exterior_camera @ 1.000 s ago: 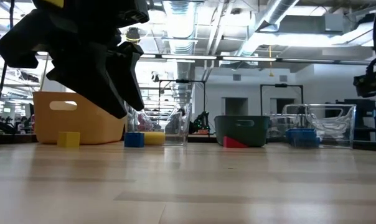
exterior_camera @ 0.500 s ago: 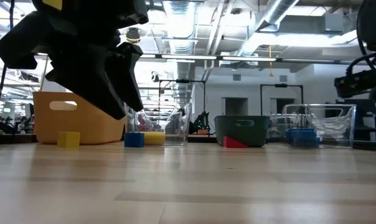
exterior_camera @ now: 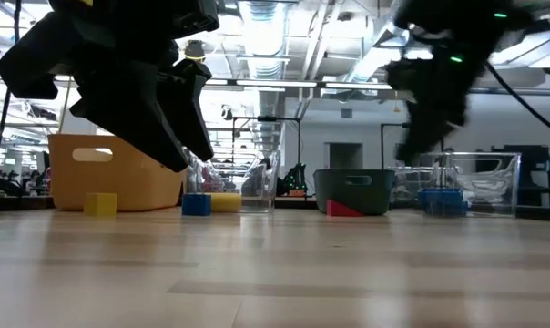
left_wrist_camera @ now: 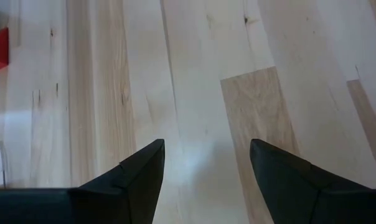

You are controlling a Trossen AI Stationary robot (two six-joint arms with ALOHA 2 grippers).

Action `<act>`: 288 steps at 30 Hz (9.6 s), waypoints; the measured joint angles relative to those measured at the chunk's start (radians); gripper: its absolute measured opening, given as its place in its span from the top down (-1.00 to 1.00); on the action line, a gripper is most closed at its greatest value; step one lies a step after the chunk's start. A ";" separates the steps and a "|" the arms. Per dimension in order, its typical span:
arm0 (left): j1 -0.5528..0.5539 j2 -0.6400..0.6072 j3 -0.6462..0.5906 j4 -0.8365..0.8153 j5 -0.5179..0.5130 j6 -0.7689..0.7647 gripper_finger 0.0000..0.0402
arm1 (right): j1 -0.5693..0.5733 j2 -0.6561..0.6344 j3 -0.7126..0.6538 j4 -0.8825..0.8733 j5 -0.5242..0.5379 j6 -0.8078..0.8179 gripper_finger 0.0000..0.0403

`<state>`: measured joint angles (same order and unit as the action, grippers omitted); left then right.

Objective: Sort blocks
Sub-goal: Put the green block into the blue bin, then put the green game piece into the blue bin, then put the blue game piece into the right transparent bin

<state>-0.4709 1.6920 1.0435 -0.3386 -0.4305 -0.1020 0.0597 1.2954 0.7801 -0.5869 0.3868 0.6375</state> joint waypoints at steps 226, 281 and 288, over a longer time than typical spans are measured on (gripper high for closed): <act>-0.108 0.000 0.036 -0.041 -0.108 -0.085 -0.15 | 0.516 0.463 0.270 -0.283 -0.259 -0.021 -0.29; -0.134 0.000 0.032 -0.193 -0.159 -0.131 -0.15 | -0.956 0.154 0.157 -0.225 -0.096 -0.588 0.15; -0.134 0.000 0.032 -0.190 -0.203 -0.115 -0.15 | -0.964 0.230 0.157 -0.225 -0.107 -0.626 -0.23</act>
<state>-0.6044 1.6924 1.0756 -0.5282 -0.6338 -0.2173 -0.9047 1.5259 0.9371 -0.8117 0.2796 0.0111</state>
